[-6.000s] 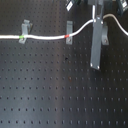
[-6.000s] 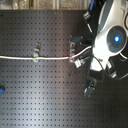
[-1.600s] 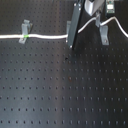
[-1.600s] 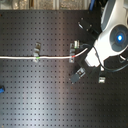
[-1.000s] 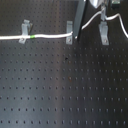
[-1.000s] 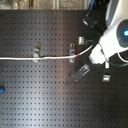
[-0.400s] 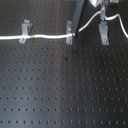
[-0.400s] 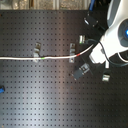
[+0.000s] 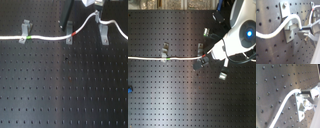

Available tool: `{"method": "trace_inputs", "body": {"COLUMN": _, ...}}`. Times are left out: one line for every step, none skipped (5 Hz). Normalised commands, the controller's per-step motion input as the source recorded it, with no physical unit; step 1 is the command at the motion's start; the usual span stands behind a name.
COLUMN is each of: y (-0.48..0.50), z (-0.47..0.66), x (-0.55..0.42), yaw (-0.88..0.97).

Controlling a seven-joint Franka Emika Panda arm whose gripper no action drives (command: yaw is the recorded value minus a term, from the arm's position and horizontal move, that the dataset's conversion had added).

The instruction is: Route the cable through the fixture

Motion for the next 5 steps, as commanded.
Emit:
{"method": "trace_inputs", "body": {"y": 0.005, "z": 0.19, "x": -0.28, "yaw": 0.29}}
{"method": "trace_inputs", "body": {"y": -0.128, "z": 0.1, "x": -0.328, "yaw": -0.09}}
{"method": "trace_inputs", "body": {"y": -0.065, "z": 0.08, "x": -0.17, "yaw": -0.16}}
{"method": "trace_inputs", "body": {"y": 0.039, "z": 0.1, "x": 0.061, "yaw": 0.01}}
{"method": "trace_inputs", "body": {"y": 0.068, "z": 0.27, "x": -0.021, "yaw": 0.0}}
